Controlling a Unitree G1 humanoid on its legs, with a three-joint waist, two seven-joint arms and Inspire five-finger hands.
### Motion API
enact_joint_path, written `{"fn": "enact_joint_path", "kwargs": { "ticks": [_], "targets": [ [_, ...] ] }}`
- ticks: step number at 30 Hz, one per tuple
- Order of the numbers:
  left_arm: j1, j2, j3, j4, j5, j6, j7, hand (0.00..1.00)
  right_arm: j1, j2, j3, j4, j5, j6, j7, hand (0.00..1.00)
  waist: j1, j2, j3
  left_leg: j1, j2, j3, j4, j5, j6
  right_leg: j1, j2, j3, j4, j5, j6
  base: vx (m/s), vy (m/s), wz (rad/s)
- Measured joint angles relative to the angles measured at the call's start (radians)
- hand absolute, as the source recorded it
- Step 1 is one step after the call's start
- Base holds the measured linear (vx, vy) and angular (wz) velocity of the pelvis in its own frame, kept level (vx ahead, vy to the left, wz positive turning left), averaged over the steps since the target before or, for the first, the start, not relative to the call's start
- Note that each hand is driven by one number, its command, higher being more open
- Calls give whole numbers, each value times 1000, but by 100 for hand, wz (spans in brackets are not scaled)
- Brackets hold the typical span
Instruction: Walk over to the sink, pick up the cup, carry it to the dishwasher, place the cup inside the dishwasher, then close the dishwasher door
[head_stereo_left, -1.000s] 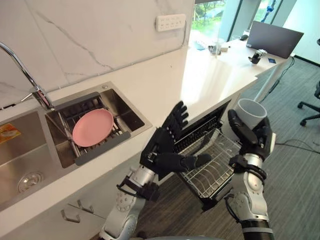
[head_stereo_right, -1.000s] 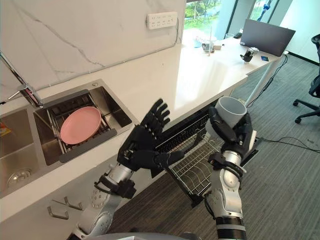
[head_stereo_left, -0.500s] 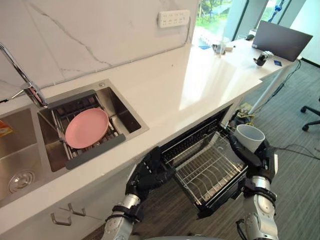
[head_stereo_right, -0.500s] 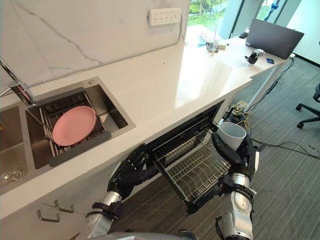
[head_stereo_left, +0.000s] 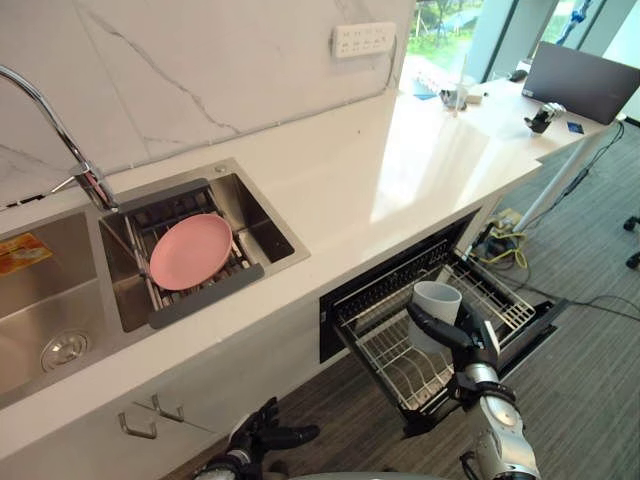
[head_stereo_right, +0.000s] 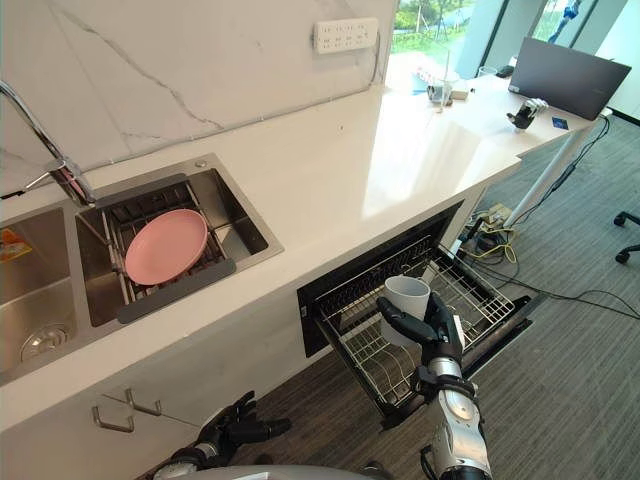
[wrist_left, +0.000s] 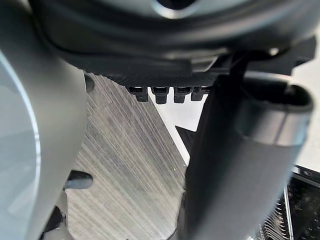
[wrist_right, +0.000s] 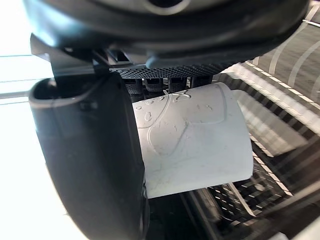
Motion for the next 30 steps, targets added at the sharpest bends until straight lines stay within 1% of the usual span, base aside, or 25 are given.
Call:
{"fn": "enact_joint_path", "kwargs": {
  "ticks": [2, 5, 6, 8, 10, 11, 12, 13, 14, 15, 17, 18, 19, 21, 24, 27, 30],
  "targets": [
    [-3, -6, 17, 2, 0, 11, 9, 100, -12, 0, 0, 36, -12, 13, 3, 0, 0, 0, 4, -1, -1, -5, -14, 10, 1, 0, 0, -10, 0, 0, 0, -53, -8, 19],
    [-4, -23, 77, 10, 13, 18, 15, 100, -29, -16, 0, 99, -105, 35, -11, 0, 3, 2, 14, -7, -7, -32, -37, 29, 0, 8, -4, -46, 1, -2, 3, -35, -11, 38],
    [-4, -23, 101, 13, 19, 18, 16, 100, -55, -32, 1, 136, -134, 43, -26, 0, 3, 5, 28, -10, -7, -31, -41, 33, -2, 16, -7, -60, 2, -4, 6, -46, -2, 41],
    [-5, -21, 144, 35, 16, 30, 17, 100, -106, -67, 0, 203, -150, 46, -64, 0, 11, 15, 38, -26, -8, -25, -41, 38, -4, 17, -14, -83, 3, -5, 8, -46, 6, 43],
    [-3, -9, 191, 58, 14, 52, 33, 100, -166, -130, -5, 277, -151, 47, -106, 0, 29, 44, 59, -52, -7, 15, -27, 49, -2, 17, -28, -115, 14, -12, 17, -25, 20, 42],
    [-1, -5, 193, 74, 14, 54, 37, 100, -181, -146, -6, 292, -152, 50, -113, 0, 36, 53, 66, -55, -10, 16, -21, 50, 0, 16, -33, -119, 18, -14, 19, 7, 30, 28],
    [11, 6, 194, 99, 14, 65, 42, 100, -210, -169, -11, 321, -158, 53, -122, 0, 45, 67, 79, -61, -17, 11, -18, 53, 4, 14, -40, -127, 23, -17, 23, 26, 30, 36],
    [20, 2, 213, 109, -24, 66, 44, 100, -229, -187, -13, 347, -163, 56, -124, 0, 45, 77, 87, -82, -22, 7, -10, 54, 6, 14, -46, -151, 24, -19, 26, 25, 32, 47],
    [20, -2, 215, 105, -28, 62, 46, 100, -237, -194, -13, 361, -169, 61, -124, 0, 47, 80, 91, -94, -23, 9, -3, 56, 9, 14, -49, -164, 25, -20, 28, 26, 23, 54],
    [18, -3, 217, 97, -39, 57, 53, 100, -255, -198, -11, 395, -186, 80, -119, 0, 58, 80, 100, -104, -25, 10, 10, 57, 10, 14, -53, -176, 29, -23, 28, 24, 11, 31],
    [16, -5, 217, 95, -73, 60, 52, 100, -274, -183, -9, 430, -190, 112, -100, 0, 71, 80, 107, -108, -29, 7, 17, 57, 9, 15, -56, -177, 35, -25, 26, 41, 13, 18],
    [16, -7, 217, 95, -85, 60, 51, 100, -282, -174, -9, 452, -195, 119, -95, 0, 75, 81, 113, -113, -35, 0, 22, 57, 9, 16, -63, -183, 40, -30, 28, 34, 13, 21],
    [16, -9, 217, 95, -85, 58, 50, 100, -286, -173, -10, 464, -197, 121, -95, 100, 75, 83, 118, -116, -38, -4, 26, 57, 9, 17, -67, -190, 43, -32, 29, 16, 16, 28],
    [16, -15, 217, 92, -84, 33, 44, 100, -291, -180, -29, 481, -197, 123, -95, 100, 81, 86, 130, -129, -46, -12, 44, 57, 10, 19, -74, -205, 58, -38, 30, -15, 20, 23],
    [16, -12, 207, 82, -83, 18, 39, 100, -317, -188, -31, 515, -198, 125, -90, 100, 82, 92, 149, -127, -46, -24, 52, 56, 10, 25, -76, -211, 75, -51, 31, -60, 8, 11],
    [16, -12, 182, 77, -83, 15, 37, 100, -324, -191, -30, 547, -200, 140, -88, 100, 83, 108, 157, -125, -44, -30, 42, 60, 15, 28, -71, -218, 87, -63, 28, -92, -3, 9],
    [16, -12, 173, 77, -80, 17, 37, 100, -324, -191, -31, 556, -223, 153, -101, 100, 82, 117, 155, -116, -40, -30, 23, 70, 19, 28, -69, -219, 91, -67, 27, -30, -4, 2]
  ]
}}
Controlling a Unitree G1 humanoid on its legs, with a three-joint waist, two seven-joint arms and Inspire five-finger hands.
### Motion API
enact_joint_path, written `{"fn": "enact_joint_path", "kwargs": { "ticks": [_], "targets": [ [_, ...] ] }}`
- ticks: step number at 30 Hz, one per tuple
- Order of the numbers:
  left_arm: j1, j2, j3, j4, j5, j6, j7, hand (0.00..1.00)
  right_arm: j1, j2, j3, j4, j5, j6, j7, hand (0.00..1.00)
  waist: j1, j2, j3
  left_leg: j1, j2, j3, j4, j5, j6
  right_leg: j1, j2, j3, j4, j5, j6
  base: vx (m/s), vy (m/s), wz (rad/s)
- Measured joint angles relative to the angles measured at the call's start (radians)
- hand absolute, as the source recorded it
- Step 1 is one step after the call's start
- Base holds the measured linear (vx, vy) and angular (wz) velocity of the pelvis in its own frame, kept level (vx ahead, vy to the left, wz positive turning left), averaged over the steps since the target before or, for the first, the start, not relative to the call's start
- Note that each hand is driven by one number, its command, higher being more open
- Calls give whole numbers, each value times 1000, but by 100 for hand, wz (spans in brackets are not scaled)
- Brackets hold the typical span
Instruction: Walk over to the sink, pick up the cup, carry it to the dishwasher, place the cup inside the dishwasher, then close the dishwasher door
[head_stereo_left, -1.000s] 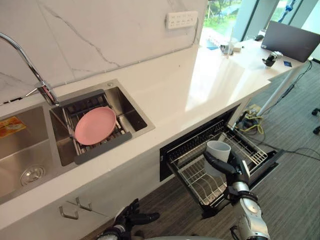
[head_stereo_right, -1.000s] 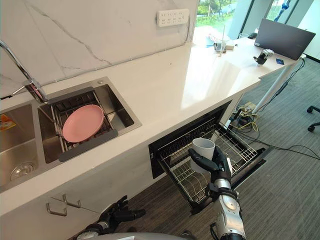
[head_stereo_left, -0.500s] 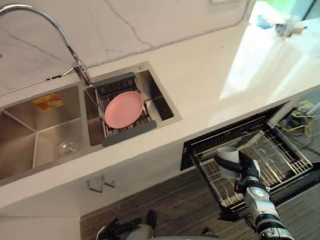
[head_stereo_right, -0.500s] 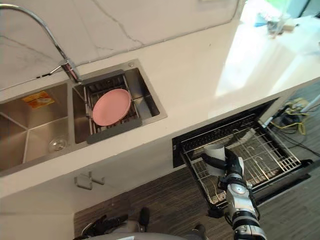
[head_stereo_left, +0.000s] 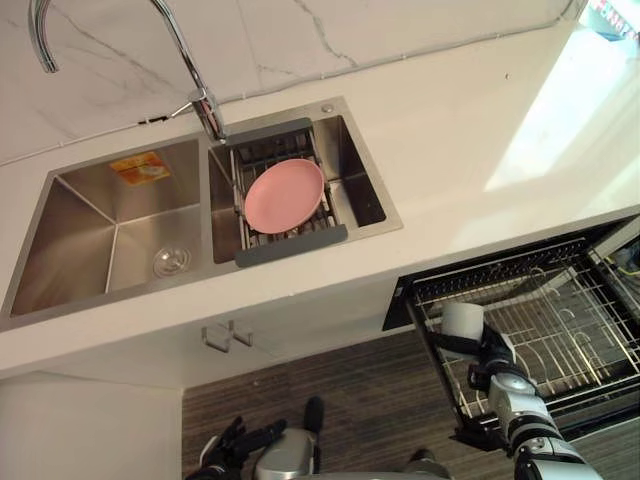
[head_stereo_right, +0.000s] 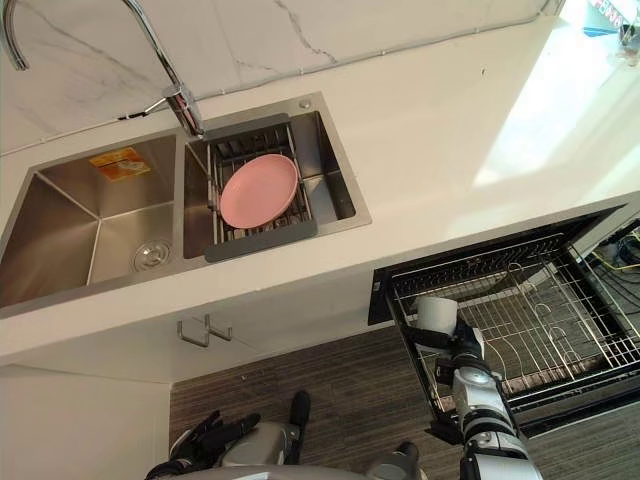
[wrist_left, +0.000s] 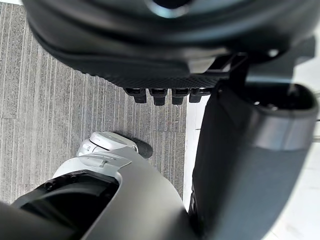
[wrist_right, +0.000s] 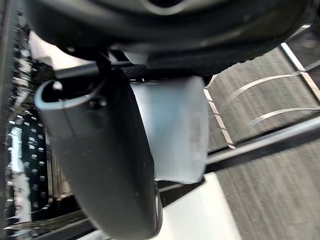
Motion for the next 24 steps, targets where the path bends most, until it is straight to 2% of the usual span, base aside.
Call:
{"fn": "enact_joint_path", "kwargs": {
  "ticks": [10, 15, 18, 21, 24],
  "targets": [
    [0, 11, -13, -5, 20, 24, 0, 100, 0, -1, -14, -24, -89, 10, -40, 100, -4, -3, -1, 72, 7, 37, -55, 14, -2, 20, -2, 38, -5, 1, 3, 31, -14, -10],
    [0, 30, -12, -3, 20, 51, -4, 100, 6, -19, -25, -109, -148, 10, -71, 100, -29, -20, -11, 97, 14, 66, -69, 13, -3, 17, 2, 70, -6, 1, 3, -13, -11, -19],
    [0, 38, -10, -2, 21, 66, -4, 100, 42, -37, -61, -218, -191, 9, -89, 100, -36, -35, -18, 114, 18, 94, -69, 7, -6, 15, 8, 101, -7, 2, 3, -20, -8, -27],
    [1, 47, -9, -1, 24, 94, -3, 100, 77, -69, -62, -348, -282, 9, -106, 100, -58, -47, -31, 121, 28, 114, -70, 4, -9, 12, 19, 122, -18, 9, -1, -21, -21, -22],
    [1, 48, -9, -2, 33, 111, 0, 100, 89, -81, -94, -464, -311, 9, -111, 100, -79, -53, -36, 135, 39, 141, -69, 0, -14, 11, 31, 151, -26, 16, -6, -28, -20, -27]
  ]
}}
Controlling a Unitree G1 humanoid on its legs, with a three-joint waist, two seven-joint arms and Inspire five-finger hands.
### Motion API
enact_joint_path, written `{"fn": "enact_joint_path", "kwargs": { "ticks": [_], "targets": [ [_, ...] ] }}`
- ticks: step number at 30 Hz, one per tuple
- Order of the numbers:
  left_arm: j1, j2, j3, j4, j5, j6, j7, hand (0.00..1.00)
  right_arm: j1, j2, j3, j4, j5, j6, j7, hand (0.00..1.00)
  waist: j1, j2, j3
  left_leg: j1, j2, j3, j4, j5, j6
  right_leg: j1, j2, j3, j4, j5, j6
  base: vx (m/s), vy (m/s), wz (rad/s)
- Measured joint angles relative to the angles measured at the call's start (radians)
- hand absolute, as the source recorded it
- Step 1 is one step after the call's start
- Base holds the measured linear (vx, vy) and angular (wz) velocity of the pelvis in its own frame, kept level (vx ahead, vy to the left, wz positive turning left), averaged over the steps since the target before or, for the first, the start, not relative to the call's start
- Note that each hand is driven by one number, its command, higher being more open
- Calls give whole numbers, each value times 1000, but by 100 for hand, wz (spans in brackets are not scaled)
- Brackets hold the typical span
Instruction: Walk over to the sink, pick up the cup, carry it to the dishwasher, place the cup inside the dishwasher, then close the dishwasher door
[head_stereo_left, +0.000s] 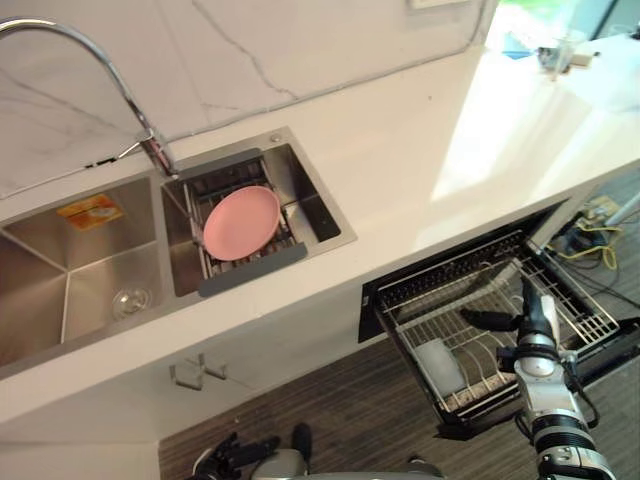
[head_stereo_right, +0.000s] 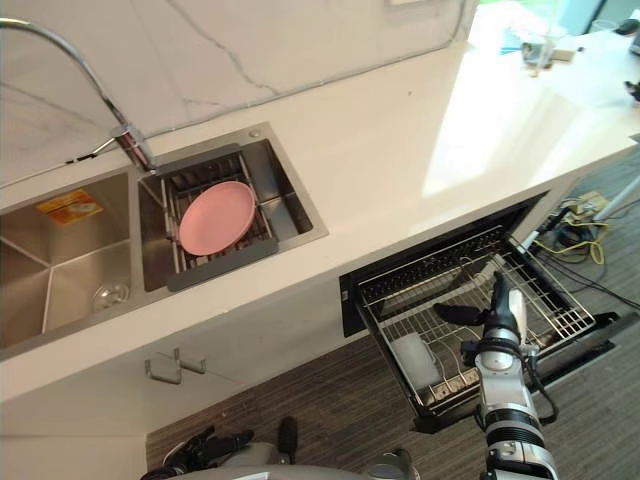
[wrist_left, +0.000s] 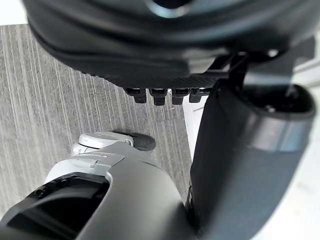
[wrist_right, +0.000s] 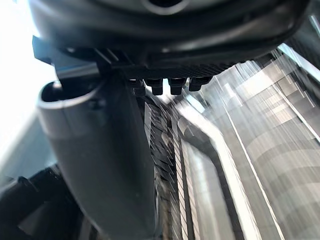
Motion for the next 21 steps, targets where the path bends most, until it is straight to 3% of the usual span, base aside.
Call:
{"fn": "enact_joint_path", "kwargs": {
  "ticks": [2, 5, 7, 11, 18, 21],
  "targets": [
    [1, -6, 0, 1, -8, 7, 12, 100, 37, 3, -31, -108, 17, 0, 9, 100, -5, 3, -20, 1, 6, 18, 0, -3, -3, -12, 5, 19, -1, 2, -3, -18, -20, -30],
    [9, -32, 14, 9, -50, 11, 22, 100, 111, 43, -88, -305, 207, -6, 88, 100, -23, -8, -38, 7, 15, 32, 0, -8, -7, -15, 16, 38, -14, 9, -7, 4, -33, -23],
    [11, -49, 60, 29, -123, 14, 14, 100, 171, 112, -99, -435, 507, -25, 222, 100, -38, -17, -54, 20, 31, 62, 0, -14, -15, -15, 35, 67, -29, 18, -16, -5, -33, -36],
    [-2, -54, 91, 89, -223, 4, -23, 100, 234, 213, -52, -536, 741, -44, 359, 100, -54, -24, -62, 33, 46, 84, 1, -18, -21, -15, 51, 90, -35, 22, -22, -40, -39, -22],
    [5, -57, 99, 179, -293, -37, -40, 100, 320, 296, 103, -770, 759, -202, 398, 100, -54, -18, -67, 7, 62, 81, 16, -30, -25, -23, 66, 89, -46, 21, -27, -16, -15, 1],
    [5, -62, 137, 203, -300, -45, -51, 100, 324, 296, 148, -802, 787, -235, 436, 100, -57, -16, -66, -78, 59, 69, 140, -62, -22, -18, 54, 38, -33, 14, -31, 12, -8, 51]
  ]
}}
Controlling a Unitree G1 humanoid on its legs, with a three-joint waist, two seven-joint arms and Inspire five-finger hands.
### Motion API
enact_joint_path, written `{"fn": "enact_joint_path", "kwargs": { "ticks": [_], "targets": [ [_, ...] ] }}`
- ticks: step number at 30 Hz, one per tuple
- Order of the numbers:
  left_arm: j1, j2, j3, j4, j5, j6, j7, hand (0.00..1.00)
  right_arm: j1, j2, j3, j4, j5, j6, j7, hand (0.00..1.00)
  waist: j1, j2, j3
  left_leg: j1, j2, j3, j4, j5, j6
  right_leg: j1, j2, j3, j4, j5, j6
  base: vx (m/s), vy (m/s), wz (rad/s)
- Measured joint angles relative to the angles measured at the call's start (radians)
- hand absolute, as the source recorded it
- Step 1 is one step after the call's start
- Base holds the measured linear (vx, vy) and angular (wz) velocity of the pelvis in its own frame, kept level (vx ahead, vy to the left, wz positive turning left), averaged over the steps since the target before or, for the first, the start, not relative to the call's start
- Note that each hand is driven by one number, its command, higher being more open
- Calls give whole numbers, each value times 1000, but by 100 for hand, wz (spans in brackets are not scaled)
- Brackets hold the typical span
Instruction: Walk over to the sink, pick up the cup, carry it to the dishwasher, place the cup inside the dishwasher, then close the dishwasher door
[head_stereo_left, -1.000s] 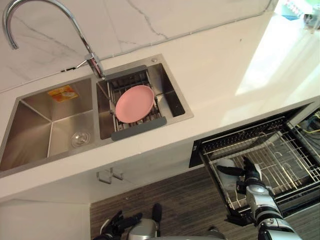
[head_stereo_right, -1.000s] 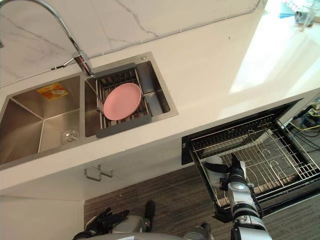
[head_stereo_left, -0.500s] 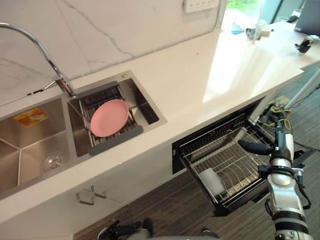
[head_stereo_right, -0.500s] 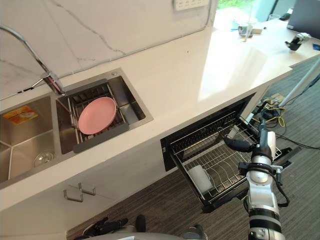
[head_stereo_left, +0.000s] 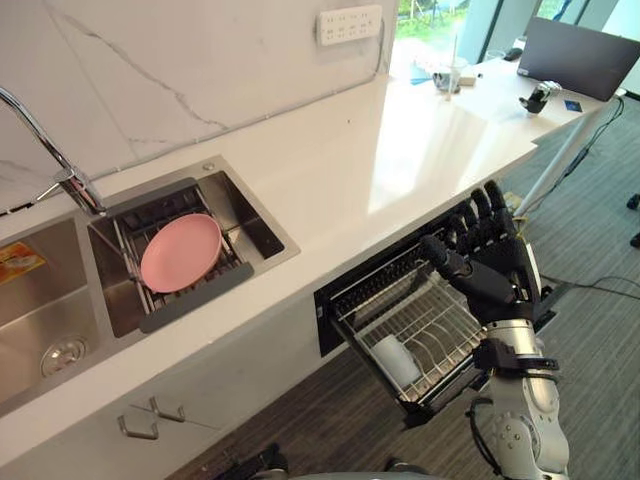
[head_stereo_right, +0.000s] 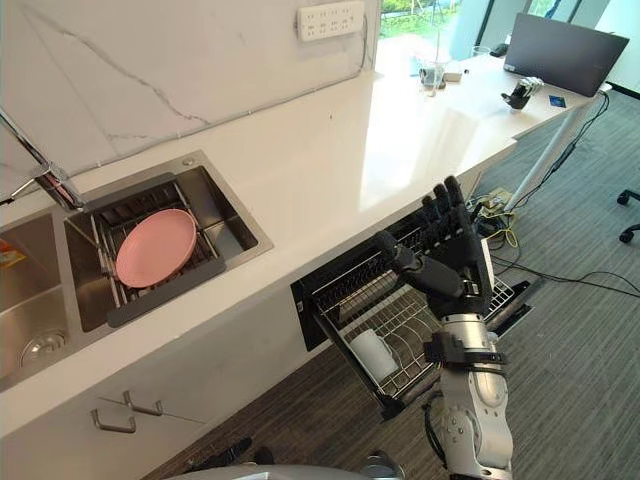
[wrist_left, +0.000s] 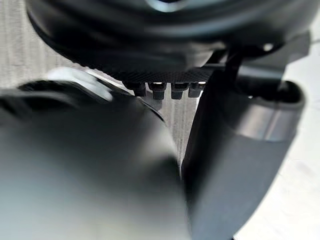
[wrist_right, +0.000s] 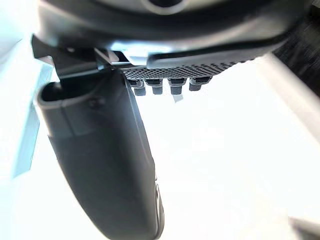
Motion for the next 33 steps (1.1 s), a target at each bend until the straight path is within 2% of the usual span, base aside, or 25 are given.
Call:
{"fn": "enact_joint_path", "kwargs": {
  "ticks": [2, 3, 4, 5, 6, 9, 10, 13, 14, 15, 16, 17, 18, 19, 20, 21, 22, 24, 25, 26, 27, 28, 29, 32, 33],
  "targets": [
    [-7, -1, 0, -2, 26, -3, -10, 100, -1, -5, 8, 7, -10, 1, -2, 100, -3, 4, 4, -28, 2, 82, 35, 3, 23, 42, -18, -82, 2, -14, 3, -34, 15, 116],
    [-7, -4, 2, 3, 51, -5, -20, 100, -2, -13, 17, 17, -20, 1, -23, 100, 0, 5, 3, -18, 8, 161, 32, -24, 66, 77, -24, -136, 2, -22, 9, -38, 27, 114],
    [-8, -9, 7, 3, 60, -9, -22, 100, -8, -30, 34, 23, -19, 2, -42, 100, 12, 5, 3, -7, 22, 230, 31, -26, 66, 95, -33, -170, 2, -27, 16, -25, 35, 105],
    [-9, -13, 10, 3, 71, -12, -22, 100, -12, -42, 44, 24, -17, 2, -50, 100, 13, 5, 3, -6, 24, 250, 28, -25, 65, 101, -38, -186, 3, -29, 21, 3, 47, 75],
    [-9, -18, 9, 3, 91, -14, -25, 100, -27, -58, 58, 32, -11, 4, -55, 100, 20, 16, -1, 1, 11, 259, 1, -4, 65, 103, -52, -203, 8, -31, 29, 20, 78, 40],
    [-8, -16, 2, 9, 110, -14, -41, 100, -39, -54, 85, 52, -8, 14, -77, 100, 33, 18, -2, 67, -41, 262, -130, 61, 71, 104, -78, -201, 18, -30, 45, 48, 89, 10],
    [-13, -14, -2, 25, 110, -17, -47, 100, -39, -49, 85, 64, -8, 18, -89, 100, 27, 5, 5, 77, -55, 259, -146, 73, 72, 108, -88, -201, 22, -31, 51, 68, 80, 5],
    [-25, 7, -35, 39, 110, -23, -60, 100, -29, -36, 66, 73, -7, 25, -121, 100, 23, -4, 6, 77, -91, 255, -147, 58, 81, 95, -133, -204, 77, -72, 71, 74, 77, 10],
    [-26, 22, -66, 40, 108, -26, -63, 100, -16, -29, 44, 73, -6, 25, -127, 100, 22, -13, 2, 74, -118, 251, -147, 41, 93, 63, -182, -203, 159, -125, 93, 142, 149, 29],
    [-26, 41, -93, 40, 106, -26, -67, 100, -5, -18, 21, 78, -4, 25, -132, 100, 20, -32, -6, 72, -153, 240, -147, 29, 103, 42, -237, -208, 226, -158, 98, 129, 130, 33],
    [-27, 50, -107, 38, 106, -25, -69, 100, 0, -13, 7, 79, 0, 25, -138, 100, 21, -42, -10, 73, -171, 231, -146, 22, 107, 38, -263, -212, 253, -170, 96, 238, 123, 39],
    [-31, 65, -132, 38, 99, -23, -71, 100, 4, -11, -22, 82, 3, 25, -156, 100, 21, -54, -13, 81, -192, 210, -147, 5, 122, 30, -299, -203, 333, -189, 50, 231, 71, 48],
    [-35, 75, -153, 45, 90, -14, -69, 100, 3, -17, -41, 99, 4, 23, -167, 100, 12, -54, -14, 92, -203, 185, -141, 4, 123, -29, -325, -124, 470, -160, -39, 284, 94, 58],
    [-35, 81, -160, 45, 85, -9, -69, 100, 3, -17, -50, 112, 4, 23, -172, 100, 4, -55, -14, 100, -200, 165, -140, 0, 128, -53, -327, -79, 536, -131, -86, 248, 68, 78],
    [-40, 81, -160, 44, 73, 1, -66, 100, 3, -17, -58, 136, 4, 21, -177, 100, -6, -53, -11, 124, -179, 125, -137, -11, 145, -128, -314, 26, 683, -80, -140, 219, 31, 67],
    [-47, 86, -160, 44, 63, 10, -63, 100, 3, -17, -58, 143, 4, 21, -175, 100, -9, -58, -8, 129, -167, 109, -132, -20, 147, -155, -285, 66, 722, -123, -111, 311, -21, 78],
    [-57, 89, -163, 46, 60, 26, -59, 100, 4, -18, -52, 149, 3, 21, -165, 100, -10, -61, -5, 132, -138, 77, -116, -38, 145, -201, -206, 114, 744, -201, -85, 255, -42, 56],
    [-77, 97, -179, 67, 53, 52, -63, 100, 1, -18, -50, 146, -2, 18, -156, 100, -10, -57, -2, 157, -110, 41, -113, -49, 134, -252, -107, 142, 675, -240, -75, 290, -50, 71],
    [-80, 103, -180, 70, 54, 68, -64, 100, 0, -19, -50, 138, -11, 11, -158, 100, -12, -66, -7, 174, -108, 17, -113, -52, 128, -283, -66, 164, 600, -239, -71, 269, -79, 73],
    [-79, 105, -180, 71, 58, 70, -64, 100, 1, -20, -51, 131, -16, 5, -160, 100, -15, -70, -10, 179, -110, 6, -110, -57, 122, -298, -51, 181, 555, -235, -66, 258, -114, 80],
    [-74, 116, -181, 70, 69, 66, -68, 100, 5, -20, -53, 110, -17, -6, -164, 100, -18, -92, -14, 182, -129, -22, -91, -76, 111, -315, -29, 218, 446, -164, -53, 264, -138, 77],
    [-71, 137, -177, 71, 71, 56, -69, 100, 8, -23, -56, 92, -17, -16, -163, 100, -17, -135, -17, 195, -168, -46, -65, -110, 102, -319, -51, 242, 403, -61, -44, 280, -145, 60],
    [-69, 132, -177, 73, 84, 50, -59, 100, 6, -31, -59, 95, -17, -17, -161, 100, -6, -125, -21, 195, -161, -47, -53, -118, 97, -312, -44, 245, 400, -72, -38, 274, -145, 33],
    [-65, 100, -175, 60, 114, 38, -56, 100, 11, -41, -76, 94, -23, -17, -165, 100, -2, -67, -24, 178, -103, -46, -6, -161, 73, -250, 7, 206, 310, -57, -47, 192, -72, 10],
    [-81, 79, -173, 35, 187, 41, -57, 100, 22, -43, -75, 95, -49, -17, -162, 100, -13, -38, 23, 197, -77, -40, -6, -182, 69, -186, 36, 199, 210, -19, -35, 38, -13, -1]
  ]
}}
